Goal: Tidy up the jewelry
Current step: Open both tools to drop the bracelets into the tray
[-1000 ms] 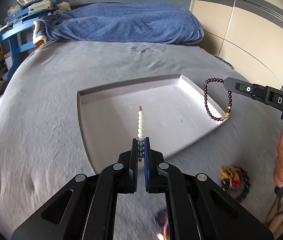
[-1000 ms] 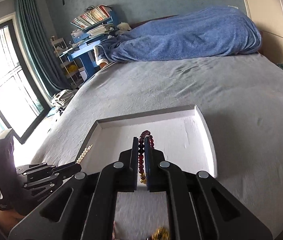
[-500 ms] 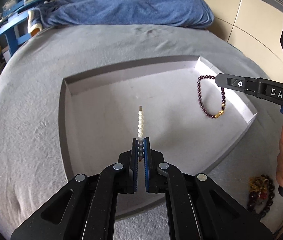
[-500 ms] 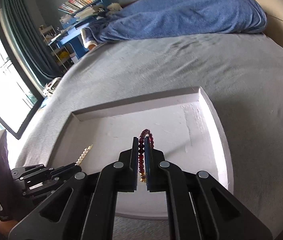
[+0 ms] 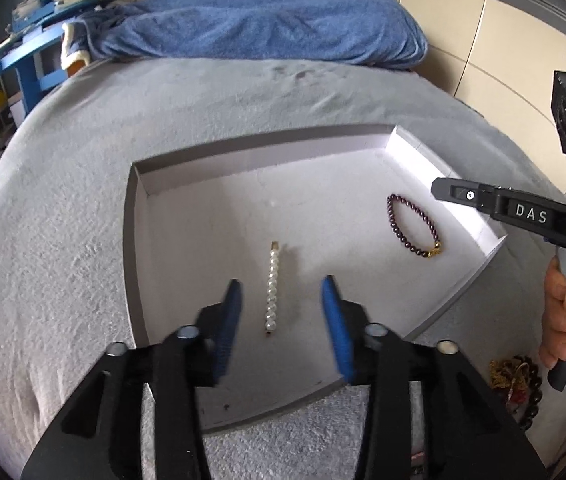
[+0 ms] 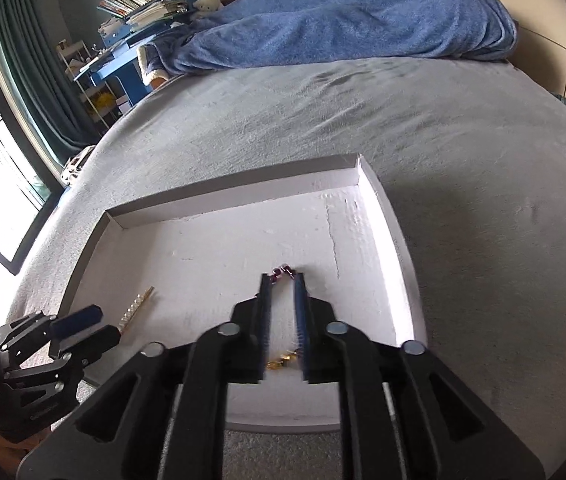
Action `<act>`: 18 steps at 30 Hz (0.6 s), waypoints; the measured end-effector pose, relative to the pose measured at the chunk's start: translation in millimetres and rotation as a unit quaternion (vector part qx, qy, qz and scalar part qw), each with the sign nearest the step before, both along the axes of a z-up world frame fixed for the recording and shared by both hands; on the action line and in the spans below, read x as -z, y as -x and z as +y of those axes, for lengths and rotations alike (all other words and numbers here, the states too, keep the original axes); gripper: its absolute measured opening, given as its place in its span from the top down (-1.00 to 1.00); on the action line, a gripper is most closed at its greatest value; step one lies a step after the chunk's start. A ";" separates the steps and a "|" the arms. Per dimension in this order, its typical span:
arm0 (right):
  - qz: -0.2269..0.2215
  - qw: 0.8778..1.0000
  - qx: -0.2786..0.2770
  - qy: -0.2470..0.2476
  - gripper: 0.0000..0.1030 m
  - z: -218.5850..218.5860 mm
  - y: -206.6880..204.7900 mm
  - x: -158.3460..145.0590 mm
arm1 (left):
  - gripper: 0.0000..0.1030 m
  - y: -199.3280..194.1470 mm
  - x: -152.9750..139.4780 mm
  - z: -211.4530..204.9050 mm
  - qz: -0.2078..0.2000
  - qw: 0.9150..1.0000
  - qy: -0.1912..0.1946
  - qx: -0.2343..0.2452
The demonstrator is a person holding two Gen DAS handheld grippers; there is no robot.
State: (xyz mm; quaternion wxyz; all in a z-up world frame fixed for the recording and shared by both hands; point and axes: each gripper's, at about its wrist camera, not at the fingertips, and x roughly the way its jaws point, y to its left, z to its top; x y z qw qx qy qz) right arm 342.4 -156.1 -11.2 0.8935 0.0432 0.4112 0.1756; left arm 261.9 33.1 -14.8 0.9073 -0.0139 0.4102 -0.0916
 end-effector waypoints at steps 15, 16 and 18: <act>-0.049 0.999 0.007 0.008 -0.06 -16.7 41.2 -20.2 | -0.56 26.7 -16.3 -3.3 -0.036 0.999 -0.007 -0.002; -0.052 0.999 0.008 0.010 -0.08 -17.6 43.2 -20.9 | -0.56 29.3 -18.4 -2.6 -0.039 0.999 -0.008 -0.004; -0.057 0.998 0.011 0.011 -0.15 -21.3 47.9 -23.0 | -0.56 32.5 -20.7 -1.5 -0.042 0.999 -0.007 -0.005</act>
